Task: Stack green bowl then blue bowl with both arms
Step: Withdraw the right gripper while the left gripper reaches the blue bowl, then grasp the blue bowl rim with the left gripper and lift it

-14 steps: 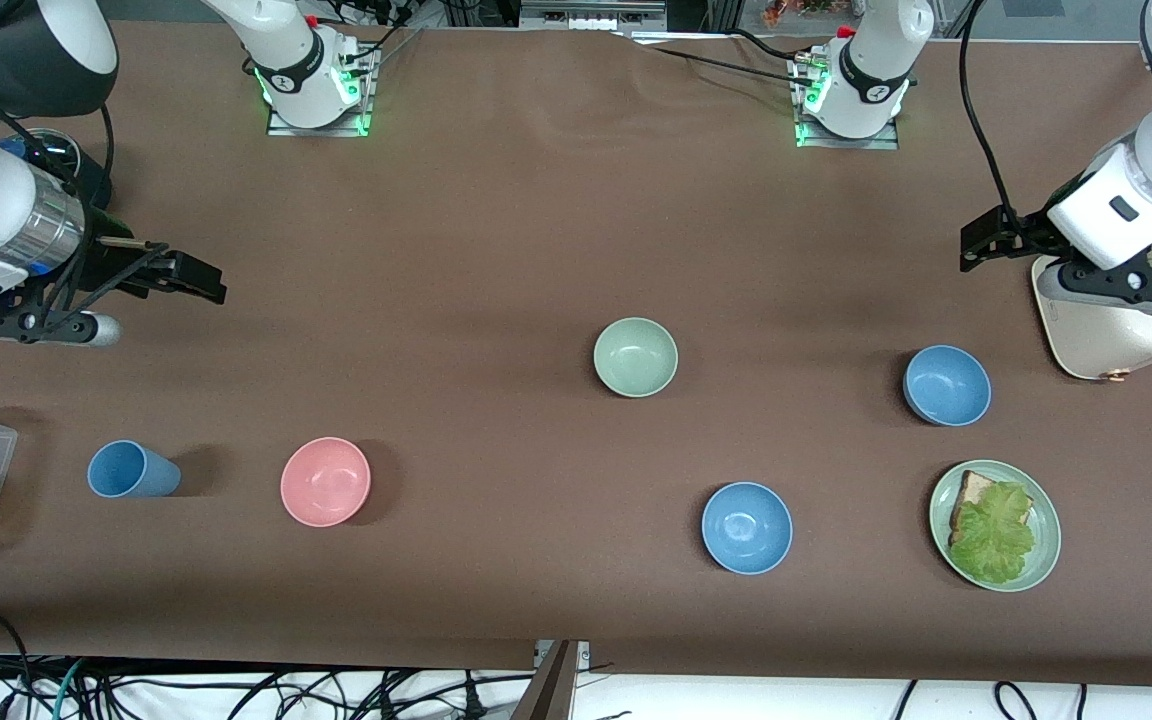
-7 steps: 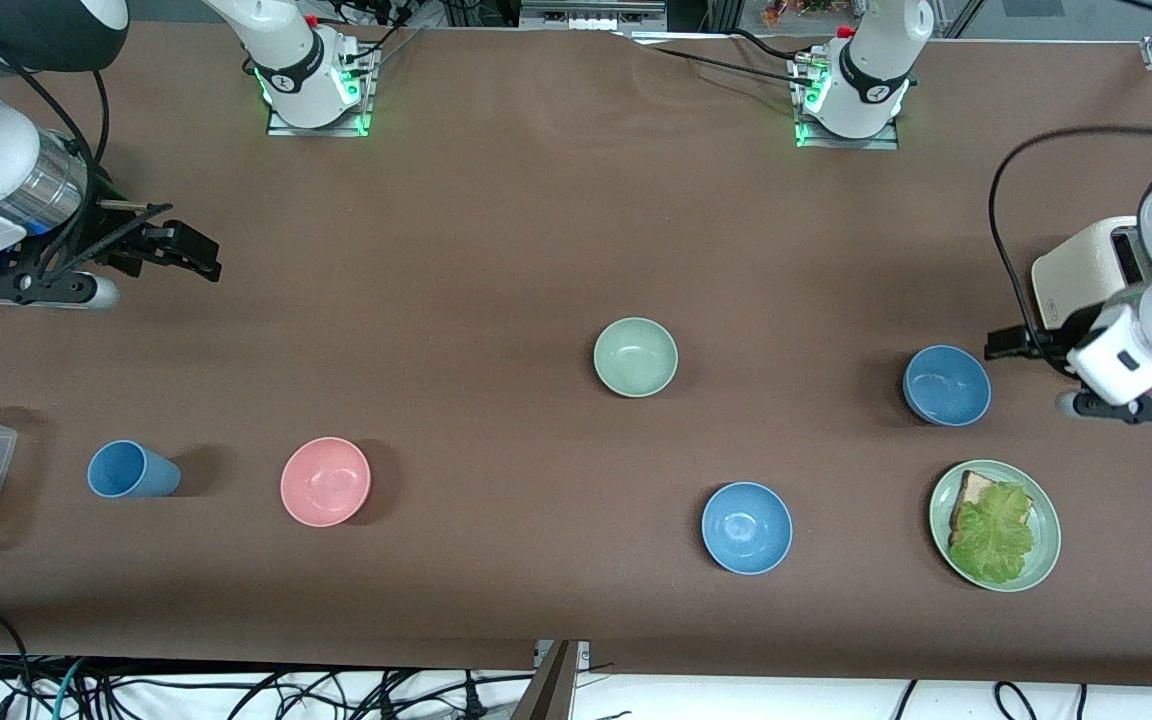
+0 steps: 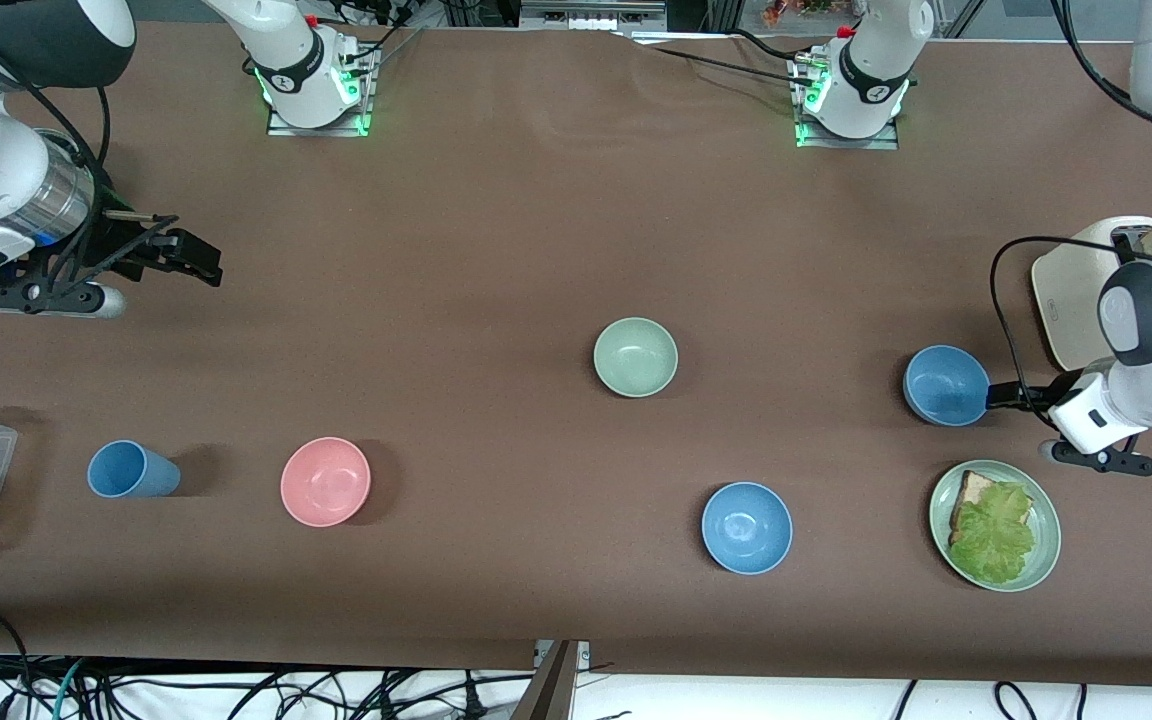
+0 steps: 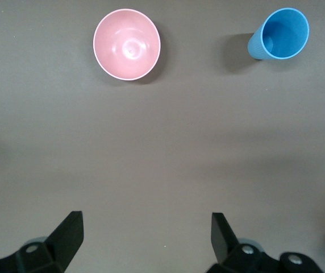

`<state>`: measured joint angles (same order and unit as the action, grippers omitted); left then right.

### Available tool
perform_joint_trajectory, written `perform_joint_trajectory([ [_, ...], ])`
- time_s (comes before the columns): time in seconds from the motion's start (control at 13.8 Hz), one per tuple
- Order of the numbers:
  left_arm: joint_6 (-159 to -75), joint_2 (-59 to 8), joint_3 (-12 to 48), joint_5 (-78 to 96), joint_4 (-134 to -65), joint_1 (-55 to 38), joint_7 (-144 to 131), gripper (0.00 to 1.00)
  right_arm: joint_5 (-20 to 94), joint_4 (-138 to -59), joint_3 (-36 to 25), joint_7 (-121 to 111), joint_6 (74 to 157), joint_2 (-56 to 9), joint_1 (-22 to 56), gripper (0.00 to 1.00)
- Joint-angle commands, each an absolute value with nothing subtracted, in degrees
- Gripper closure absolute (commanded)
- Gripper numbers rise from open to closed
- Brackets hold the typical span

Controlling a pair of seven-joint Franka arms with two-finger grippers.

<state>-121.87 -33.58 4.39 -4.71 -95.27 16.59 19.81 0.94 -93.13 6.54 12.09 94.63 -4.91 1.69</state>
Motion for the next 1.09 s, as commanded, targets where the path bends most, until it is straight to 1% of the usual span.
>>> perform_joint_trajectory([
  [0.0,-127.6,-34.4,5.1,-4.7,-100.6,19.7,23.0,0.0,-0.3,-92.5,6.8,10.6,93.4,-4.4,1.0,0.01],
  [0.22,-127.9,-34.0,5.6,-4.7,-103.4,20.1,24.1,0.01,-0.1,-92.5,6.8,9.9,93.7,-4.6,0.8,0.01],
  [0.29,-127.9,-34.3,5.6,-4.7,-103.5,20.0,24.1,0.1,-0.2,-92.5,6.8,7.2,93.8,-4.7,0.8,0.01],
  [0.36,-128.1,-34.7,5.6,-4.7,-103.5,20.0,24.1,0.32,-0.3,-92.5,6.7,4.0,93.5,-4.7,0.8,0.01],
  [0.43,-128.1,-34.6,5.6,-4.7,-103.4,19.8,24.1,0.6,-0.2,-92.5,6.5,2.1,93.5,-4.7,0.6,0.01],
  [0.51,-127.7,-34.5,5.6,-4.8,-103.4,19.3,24.1,0.8,-0.2,-92.5,6.5,2.0,93.6,-4.7,0.6,0.01],
  [0.65,-127.7,-34.6,5.6,-4.7,-103.3,19.1,23.9,0.91,-0.2,-92.5,6.5,2.0,93.4,-4.7,0.6,0.01],
  [0.72,-127.7,-34.6,5.7,-4.7,-103.3,19.1,24.0,0.99,-0.2,-92.5,6.5,2.0,93.4,-4.8,0.6,0.01],
  [1.01,-127.5,-34.5,5.7,-4.7,-103.2,19.1,24.0,1.0,-0.1,-92.5,6.4,1.9,93.7,-4.7,0.4,0.01],
])
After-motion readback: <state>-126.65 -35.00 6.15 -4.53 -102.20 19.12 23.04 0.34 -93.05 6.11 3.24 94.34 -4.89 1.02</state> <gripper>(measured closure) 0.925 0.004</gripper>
